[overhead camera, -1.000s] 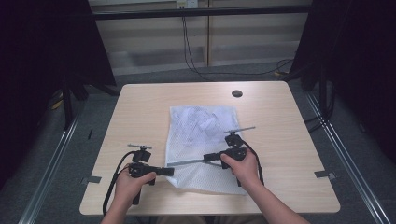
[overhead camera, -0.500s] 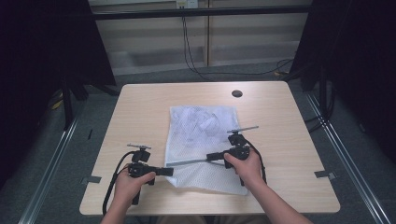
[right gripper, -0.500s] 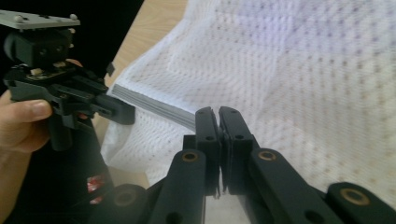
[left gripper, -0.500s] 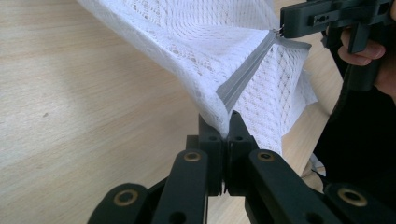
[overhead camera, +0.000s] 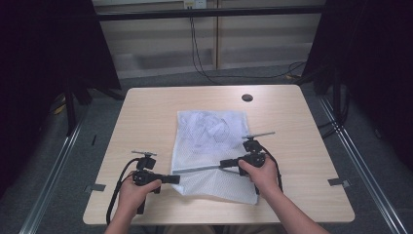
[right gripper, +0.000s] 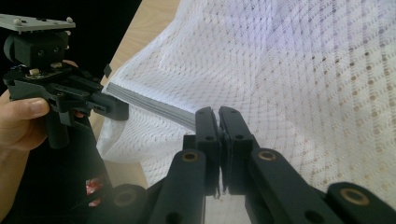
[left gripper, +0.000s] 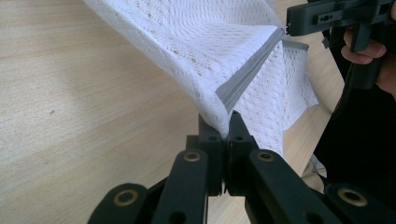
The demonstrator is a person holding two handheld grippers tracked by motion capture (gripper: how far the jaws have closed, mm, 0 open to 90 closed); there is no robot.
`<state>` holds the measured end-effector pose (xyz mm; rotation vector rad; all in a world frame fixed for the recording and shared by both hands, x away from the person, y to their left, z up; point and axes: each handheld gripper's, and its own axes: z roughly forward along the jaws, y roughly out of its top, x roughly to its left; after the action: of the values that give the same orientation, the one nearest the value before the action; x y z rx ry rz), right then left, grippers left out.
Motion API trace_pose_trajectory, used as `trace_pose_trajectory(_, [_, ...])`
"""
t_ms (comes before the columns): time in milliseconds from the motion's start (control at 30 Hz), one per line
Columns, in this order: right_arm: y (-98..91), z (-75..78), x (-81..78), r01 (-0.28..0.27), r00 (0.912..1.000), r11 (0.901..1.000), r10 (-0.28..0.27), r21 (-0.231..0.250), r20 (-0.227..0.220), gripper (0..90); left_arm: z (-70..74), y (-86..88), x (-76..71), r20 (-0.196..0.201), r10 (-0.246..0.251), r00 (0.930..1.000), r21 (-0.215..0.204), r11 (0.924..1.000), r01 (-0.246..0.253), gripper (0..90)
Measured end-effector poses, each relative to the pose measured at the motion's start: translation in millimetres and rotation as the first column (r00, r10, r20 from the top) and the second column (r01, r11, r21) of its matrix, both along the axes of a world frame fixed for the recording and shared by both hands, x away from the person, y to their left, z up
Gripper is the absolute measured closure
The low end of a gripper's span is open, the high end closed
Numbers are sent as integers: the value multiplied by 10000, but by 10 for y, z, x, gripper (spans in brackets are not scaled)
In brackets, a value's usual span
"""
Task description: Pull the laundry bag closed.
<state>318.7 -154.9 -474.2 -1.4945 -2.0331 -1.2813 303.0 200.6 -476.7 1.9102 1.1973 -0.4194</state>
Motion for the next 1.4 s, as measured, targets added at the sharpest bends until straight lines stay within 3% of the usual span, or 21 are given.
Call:
trace_pose_trajectory(600, [-38,7,-9,-90,10000,10000,90,10,28,870,-9,-10,1,-43,-73,10000,65,10000,73,886])
trace_pose_trajectory(700, [-53,5,-10,-72,10000,10000,72,-25,47,870,-11,-5,-6,-165,1,9999,-148,9999,-3,886])
trace_pose_trajectory(1400, [-72,10,-17,-165,9999,9998,164,77,27,870,8,-16,-16,-56,-76,10000,45,10000,76,886])
